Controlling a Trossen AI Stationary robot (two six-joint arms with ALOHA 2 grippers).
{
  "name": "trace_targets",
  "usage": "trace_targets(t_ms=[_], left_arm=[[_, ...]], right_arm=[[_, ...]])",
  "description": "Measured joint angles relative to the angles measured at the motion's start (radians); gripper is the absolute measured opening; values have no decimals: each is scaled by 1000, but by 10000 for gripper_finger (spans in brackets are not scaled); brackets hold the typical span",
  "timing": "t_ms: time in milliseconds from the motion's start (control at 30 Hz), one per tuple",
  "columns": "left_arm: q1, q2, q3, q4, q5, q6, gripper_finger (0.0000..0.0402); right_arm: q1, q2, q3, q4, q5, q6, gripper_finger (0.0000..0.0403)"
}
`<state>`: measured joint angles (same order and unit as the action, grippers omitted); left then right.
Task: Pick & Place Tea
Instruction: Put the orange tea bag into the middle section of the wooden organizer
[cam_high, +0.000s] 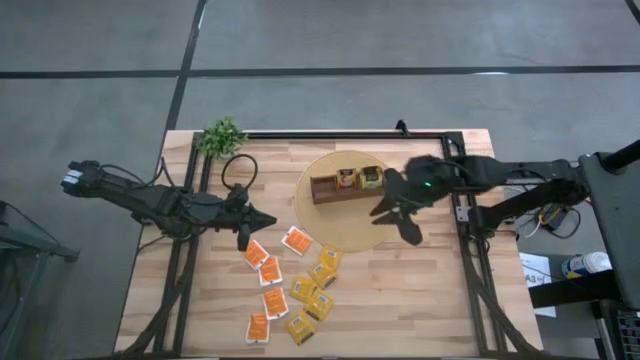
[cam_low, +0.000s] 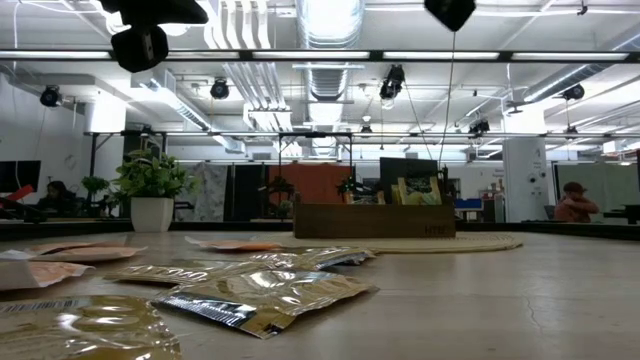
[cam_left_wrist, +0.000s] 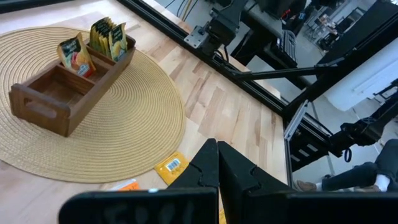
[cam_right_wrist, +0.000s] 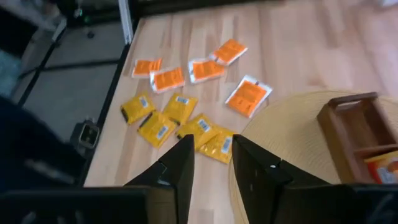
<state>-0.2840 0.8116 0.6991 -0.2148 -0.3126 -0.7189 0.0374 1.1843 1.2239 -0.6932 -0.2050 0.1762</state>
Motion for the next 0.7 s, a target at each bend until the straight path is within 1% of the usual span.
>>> trace_targets(t_ms=[100, 233, 367, 467, 600, 700], left_arm=[[0, 0, 0, 9, 0, 0, 0], [0, 0, 0, 14, 0, 0, 0], [0, 0, 0, 14, 0, 0, 0], [0, 0, 0, 14, 0, 4, 0], [0, 5, 0, 13, 1, 8, 0], [0, 16, 0, 13, 5, 9, 0]], right_arm=[[51, -76, -54, 46, 76, 50, 96], [112, -174, -145, 129, 149, 109, 84], [165, -267, -255, 239, 237, 121, 63], [181, -317, -326, 302, 288, 121, 43], [183, -364, -401, 344, 294, 121, 13], [193, -394, -458, 367, 295, 117, 9]])
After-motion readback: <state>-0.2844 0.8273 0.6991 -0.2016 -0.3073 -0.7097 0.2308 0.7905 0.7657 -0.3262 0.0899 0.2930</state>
